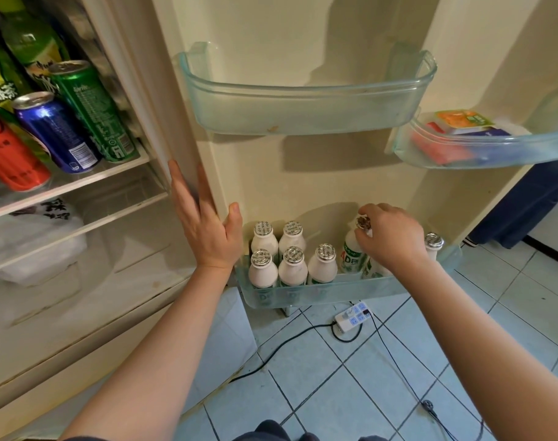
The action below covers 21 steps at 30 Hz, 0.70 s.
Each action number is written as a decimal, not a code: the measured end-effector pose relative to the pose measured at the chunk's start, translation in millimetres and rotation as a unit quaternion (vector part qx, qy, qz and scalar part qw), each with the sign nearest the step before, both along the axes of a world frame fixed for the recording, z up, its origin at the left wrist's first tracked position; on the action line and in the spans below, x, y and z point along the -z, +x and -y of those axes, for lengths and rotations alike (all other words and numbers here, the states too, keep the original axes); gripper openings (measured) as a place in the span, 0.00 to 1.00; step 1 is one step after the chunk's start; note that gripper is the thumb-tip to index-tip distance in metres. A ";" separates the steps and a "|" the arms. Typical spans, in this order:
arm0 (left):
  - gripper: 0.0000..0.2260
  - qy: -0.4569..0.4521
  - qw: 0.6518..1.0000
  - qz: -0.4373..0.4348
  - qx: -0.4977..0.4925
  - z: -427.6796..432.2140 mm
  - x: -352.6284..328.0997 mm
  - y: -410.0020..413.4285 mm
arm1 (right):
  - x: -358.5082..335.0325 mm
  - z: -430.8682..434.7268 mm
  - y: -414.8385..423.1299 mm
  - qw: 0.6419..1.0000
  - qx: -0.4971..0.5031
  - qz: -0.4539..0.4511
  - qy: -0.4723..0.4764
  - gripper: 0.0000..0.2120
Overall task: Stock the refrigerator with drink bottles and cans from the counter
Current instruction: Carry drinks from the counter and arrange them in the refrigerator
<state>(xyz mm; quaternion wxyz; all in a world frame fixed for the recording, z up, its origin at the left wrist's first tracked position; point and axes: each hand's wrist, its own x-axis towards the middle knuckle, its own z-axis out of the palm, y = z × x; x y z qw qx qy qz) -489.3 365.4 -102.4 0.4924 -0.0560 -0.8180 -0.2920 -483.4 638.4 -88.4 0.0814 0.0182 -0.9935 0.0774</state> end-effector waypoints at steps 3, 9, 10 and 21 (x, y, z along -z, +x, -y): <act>0.32 0.000 1.000 0.002 -0.004 -0.6 -0.5 0.2 | 2.6 0.7 -5.1 0.998 0.020 0.055 0.029 0.17; 0.32 -0.002 1.000 -0.004 -0.005 0.3 0.1 -1.1 | 7.4 11.0 -8.2 0.997 -0.053 0.055 -0.025 0.18; 0.32 -0.003 1.000 -0.004 -0.008 0.7 0.5 -1.5 | 7.3 13.8 -9.6 0.995 -0.073 0.063 -0.038 0.19; 0.33 -0.007 1.000 -0.007 -0.021 1.6 2.8 -3.2 | -2.5 33.9 -24.8 0.968 -0.177 0.132 -0.117 0.21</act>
